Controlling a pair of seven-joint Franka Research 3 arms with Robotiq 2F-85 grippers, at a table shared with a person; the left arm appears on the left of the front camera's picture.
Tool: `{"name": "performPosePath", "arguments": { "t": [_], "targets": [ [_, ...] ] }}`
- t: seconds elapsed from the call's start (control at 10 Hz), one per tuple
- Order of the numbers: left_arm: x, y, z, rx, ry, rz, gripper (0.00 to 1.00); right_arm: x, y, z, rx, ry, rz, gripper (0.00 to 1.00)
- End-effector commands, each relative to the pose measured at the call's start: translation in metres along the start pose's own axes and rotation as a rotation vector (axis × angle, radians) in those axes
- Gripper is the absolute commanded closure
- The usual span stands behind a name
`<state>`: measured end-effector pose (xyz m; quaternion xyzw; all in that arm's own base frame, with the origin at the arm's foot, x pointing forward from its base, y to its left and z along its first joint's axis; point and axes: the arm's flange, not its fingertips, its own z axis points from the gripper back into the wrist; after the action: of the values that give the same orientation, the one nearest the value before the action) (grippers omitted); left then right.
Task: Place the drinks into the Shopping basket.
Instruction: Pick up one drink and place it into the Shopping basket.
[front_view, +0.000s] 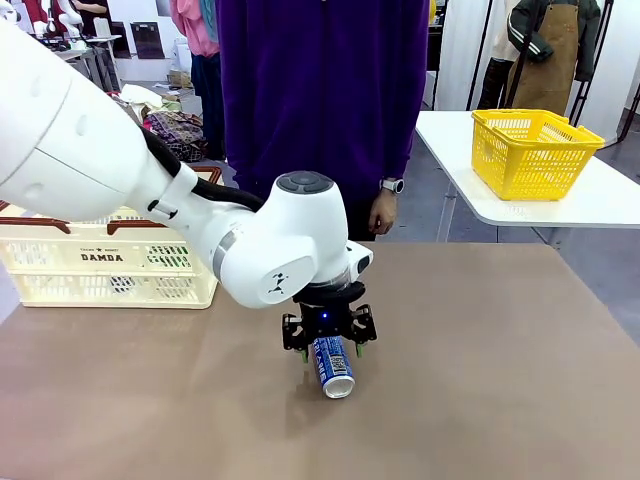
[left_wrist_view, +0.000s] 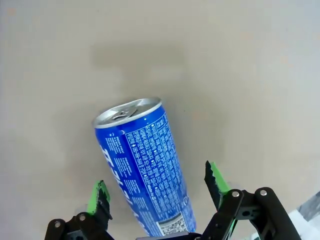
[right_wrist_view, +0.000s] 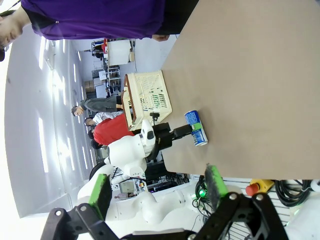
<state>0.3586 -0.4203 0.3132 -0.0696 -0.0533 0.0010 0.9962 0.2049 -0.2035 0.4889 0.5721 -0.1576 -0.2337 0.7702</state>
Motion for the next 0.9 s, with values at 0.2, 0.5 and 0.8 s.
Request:
{"name": "performPosePath", "arguments": {
  "t": [0.2,0.5,0.8],
  "targets": [
    [-0.0047,-0.0109,-0.0112,0.015,0.001,0.027,0.0,0.0018,0.0047,0.0006,0.025,-0.006,-0.007,0.0],
    [-0.0068,-0.0098,-0.01,0.033,0.001,0.032,1.0,0.0018,0.0047,0.0006,0.025,-0.006,-0.007,0.0],
    [-0.006,-0.0024,-0.0036,0.04,-0.015,0.044,1.0,0.0018,0.0047,0.0006,0.025,-0.006,-0.007,0.0]
  ]
}}
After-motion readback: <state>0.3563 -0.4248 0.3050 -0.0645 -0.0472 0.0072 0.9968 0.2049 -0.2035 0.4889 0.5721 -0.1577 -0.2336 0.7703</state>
